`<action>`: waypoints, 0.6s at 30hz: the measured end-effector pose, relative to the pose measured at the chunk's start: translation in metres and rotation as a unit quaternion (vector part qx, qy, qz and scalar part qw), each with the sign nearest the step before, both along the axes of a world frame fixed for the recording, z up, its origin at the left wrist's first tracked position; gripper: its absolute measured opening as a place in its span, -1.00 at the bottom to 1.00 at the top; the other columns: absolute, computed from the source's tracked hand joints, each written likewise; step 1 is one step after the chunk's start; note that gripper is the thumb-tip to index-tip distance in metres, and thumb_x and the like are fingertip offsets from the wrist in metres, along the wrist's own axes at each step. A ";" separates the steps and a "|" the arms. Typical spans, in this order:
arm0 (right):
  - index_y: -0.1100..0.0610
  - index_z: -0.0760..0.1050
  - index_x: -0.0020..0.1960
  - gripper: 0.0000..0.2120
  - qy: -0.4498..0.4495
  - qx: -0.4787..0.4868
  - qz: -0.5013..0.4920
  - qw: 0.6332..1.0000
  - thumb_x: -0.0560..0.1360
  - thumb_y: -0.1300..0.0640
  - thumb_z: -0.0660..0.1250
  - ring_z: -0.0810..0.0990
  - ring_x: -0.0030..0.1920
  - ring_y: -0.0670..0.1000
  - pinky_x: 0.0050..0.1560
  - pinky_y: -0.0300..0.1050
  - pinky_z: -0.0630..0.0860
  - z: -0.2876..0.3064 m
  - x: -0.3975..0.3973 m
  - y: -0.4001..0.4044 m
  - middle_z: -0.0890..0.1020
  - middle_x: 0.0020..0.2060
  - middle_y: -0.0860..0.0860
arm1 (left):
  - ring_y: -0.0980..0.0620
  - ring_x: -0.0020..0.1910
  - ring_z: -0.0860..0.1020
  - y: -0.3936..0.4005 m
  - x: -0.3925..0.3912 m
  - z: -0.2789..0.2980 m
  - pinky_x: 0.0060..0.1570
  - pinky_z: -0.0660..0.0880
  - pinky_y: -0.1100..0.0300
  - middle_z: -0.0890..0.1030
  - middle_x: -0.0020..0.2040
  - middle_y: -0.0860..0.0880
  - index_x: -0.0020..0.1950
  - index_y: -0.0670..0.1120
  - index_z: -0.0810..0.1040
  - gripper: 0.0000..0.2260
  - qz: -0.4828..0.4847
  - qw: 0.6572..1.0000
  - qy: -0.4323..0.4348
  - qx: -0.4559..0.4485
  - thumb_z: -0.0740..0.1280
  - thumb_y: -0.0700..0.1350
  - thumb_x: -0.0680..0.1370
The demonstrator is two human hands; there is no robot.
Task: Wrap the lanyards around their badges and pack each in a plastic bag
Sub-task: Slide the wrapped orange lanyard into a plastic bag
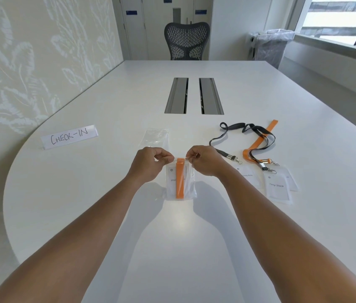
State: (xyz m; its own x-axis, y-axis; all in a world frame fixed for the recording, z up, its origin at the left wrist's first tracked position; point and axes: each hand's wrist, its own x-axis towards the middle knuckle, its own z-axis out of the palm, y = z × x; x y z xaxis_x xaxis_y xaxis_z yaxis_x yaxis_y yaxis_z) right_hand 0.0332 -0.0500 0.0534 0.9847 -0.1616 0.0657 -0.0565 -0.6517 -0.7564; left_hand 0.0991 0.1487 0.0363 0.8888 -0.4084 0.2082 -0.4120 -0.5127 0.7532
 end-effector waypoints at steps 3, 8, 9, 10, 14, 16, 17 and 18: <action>0.07 0.58 -0.17 -0.76 0.003 -0.003 0.001 1.000 0.48 0.35 0.22 0.53 -0.30 -0.11 -0.41 -0.51 0.37 -0.001 0.000 0.001 0.57 -0.30 -0.14 | 0.25 -0.09 0.58 -0.001 0.000 0.000 -0.11 0.41 0.39 0.67 -0.16 0.24 -0.13 0.12 0.70 -0.95 -0.001 1.000 0.005 0.003 0.49 0.00 0.53; 0.09 0.58 -0.12 -0.85 0.010 0.057 -0.010 0.998 0.53 0.27 0.27 0.58 -0.29 -0.05 -0.39 -0.41 0.45 -0.001 -0.003 -0.002 0.63 -0.28 -0.01 | 0.34 -0.15 0.56 -0.001 0.000 0.000 -0.17 0.35 0.52 0.67 -0.18 0.25 -0.13 0.12 0.70 -0.95 0.008 1.000 0.019 -0.009 0.49 -0.02 0.53; 0.09 0.58 -0.11 -0.88 0.015 0.067 -0.005 0.998 0.54 0.24 0.30 0.60 -0.28 -0.05 -0.33 -0.37 0.49 -0.001 -0.004 -0.003 0.64 -0.26 0.01 | 0.32 -0.15 0.56 0.000 0.000 0.001 -0.16 0.35 0.51 0.67 -0.17 0.24 -0.12 0.11 0.71 -0.96 0.008 1.000 0.019 -0.012 0.49 -0.02 0.53; 0.11 0.58 -0.10 -0.91 0.019 0.075 0.001 0.997 0.54 0.23 0.32 0.60 -0.27 -0.05 -0.25 -0.29 0.52 0.000 -0.005 -0.004 0.63 -0.25 0.01 | 0.31 -0.14 0.57 0.000 0.000 0.001 -0.15 0.36 0.50 0.68 -0.17 0.23 -0.11 0.10 0.71 -0.97 0.007 1.000 0.020 -0.015 0.49 -0.03 0.53; 0.13 0.57 -0.06 -0.98 0.021 0.090 0.015 0.996 0.52 0.21 0.40 0.56 -0.26 -0.04 -0.15 -0.14 0.53 0.003 -0.007 -0.004 0.59 -0.21 0.02 | 0.27 -0.12 0.58 0.001 0.000 0.000 -0.13 0.37 0.48 0.69 -0.15 0.21 -0.09 0.08 0.72 -0.98 -0.004 0.999 0.027 -0.023 0.49 -0.01 0.52; 0.13 0.57 -0.03 -0.94 0.015 0.099 0.010 0.995 0.51 0.22 0.42 0.52 -0.23 -0.02 -0.11 -0.11 0.51 0.001 -0.007 -0.005 0.57 -0.20 0.04 | 0.27 -0.14 0.58 0.002 0.001 -0.001 -0.13 0.38 0.46 0.70 -0.14 0.20 -0.08 0.08 0.73 -0.97 -0.018 0.999 0.039 -0.020 0.49 0.00 0.52; 0.12 0.57 -0.02 -0.92 0.012 0.106 0.006 0.994 0.51 0.23 0.43 0.51 -0.22 -0.02 -0.10 -0.12 0.50 0.001 -0.007 -0.005 0.56 -0.20 0.02 | 0.27 -0.14 0.59 0.003 0.002 -0.001 -0.11 0.40 0.45 0.71 -0.13 0.18 -0.07 0.08 0.74 -0.95 -0.024 0.998 0.049 -0.022 0.49 0.01 0.52; 0.11 0.58 -0.01 -0.91 0.008 0.111 0.003 0.994 0.51 0.23 0.43 0.50 -0.22 -0.04 -0.11 -0.14 0.49 0.000 -0.007 -0.005 0.55 -0.22 -0.01 | 0.27 -0.12 0.60 0.005 0.003 -0.001 -0.07 0.42 0.42 0.72 -0.11 0.17 -0.05 0.08 0.74 -0.94 -0.027 0.997 0.065 -0.028 0.49 0.02 0.52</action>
State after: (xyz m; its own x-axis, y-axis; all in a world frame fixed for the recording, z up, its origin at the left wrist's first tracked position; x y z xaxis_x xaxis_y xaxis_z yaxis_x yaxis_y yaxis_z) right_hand 0.0262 -0.0549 0.0532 0.9863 -0.1647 0.0130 -0.0668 -0.4694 -0.8804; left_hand 0.1018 0.1532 0.0348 0.8863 -0.4482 0.1167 -0.3358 -0.4484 0.8284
